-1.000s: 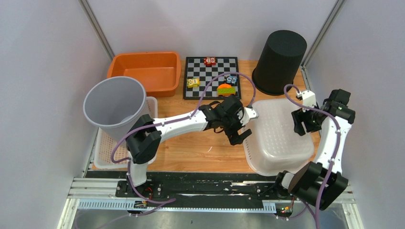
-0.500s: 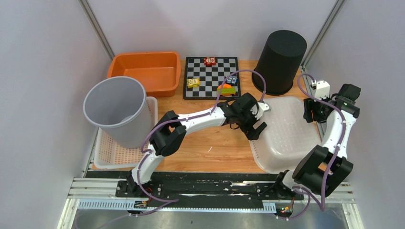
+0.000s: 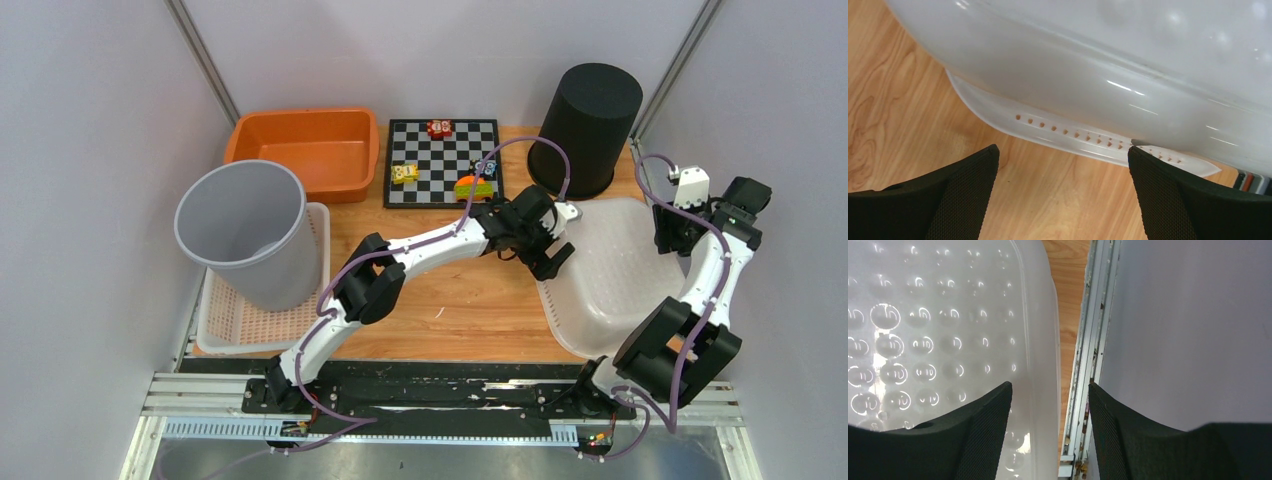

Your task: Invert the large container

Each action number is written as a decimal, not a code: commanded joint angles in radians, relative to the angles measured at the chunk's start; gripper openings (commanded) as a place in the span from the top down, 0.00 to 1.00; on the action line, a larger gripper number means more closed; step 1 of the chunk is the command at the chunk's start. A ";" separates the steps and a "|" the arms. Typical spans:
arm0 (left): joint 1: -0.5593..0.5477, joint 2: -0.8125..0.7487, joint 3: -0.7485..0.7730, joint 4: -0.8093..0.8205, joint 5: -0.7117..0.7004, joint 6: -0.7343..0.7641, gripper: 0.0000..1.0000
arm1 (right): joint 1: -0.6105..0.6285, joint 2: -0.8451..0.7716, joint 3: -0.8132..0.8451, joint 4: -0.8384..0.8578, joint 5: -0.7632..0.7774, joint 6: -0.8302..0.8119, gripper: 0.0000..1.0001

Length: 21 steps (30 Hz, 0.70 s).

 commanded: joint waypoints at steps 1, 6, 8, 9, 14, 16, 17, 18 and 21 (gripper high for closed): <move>-0.007 0.043 0.067 0.030 -0.083 -0.001 0.00 | -0.039 -0.007 -0.078 -0.100 0.068 -0.024 0.39; -0.005 0.078 0.121 0.027 -0.099 0.001 0.00 | -0.045 -0.049 -0.112 -0.115 0.073 -0.035 0.39; -0.004 0.091 0.149 0.024 -0.105 -0.001 0.00 | -0.045 -0.063 -0.122 -0.118 0.070 -0.036 0.39; -0.005 0.097 0.158 0.024 -0.109 -0.002 0.00 | -0.045 -0.068 -0.126 -0.119 0.067 -0.038 0.39; -0.006 0.114 0.185 0.022 -0.135 0.002 0.00 | -0.045 -0.071 -0.118 -0.174 0.022 -0.046 0.39; -0.005 0.118 0.193 0.020 -0.151 0.006 0.00 | -0.045 -0.077 -0.115 -0.210 -0.008 -0.055 0.39; -0.004 0.120 0.196 0.019 -0.159 0.006 0.00 | -0.045 -0.083 -0.114 -0.228 -0.021 -0.060 0.39; -0.004 0.121 0.198 0.018 -0.165 0.006 0.00 | -0.045 -0.089 -0.116 -0.242 -0.029 -0.064 0.39; -0.005 0.122 0.199 0.017 -0.178 0.005 0.00 | -0.045 -0.117 -0.131 -0.276 -0.048 -0.080 0.39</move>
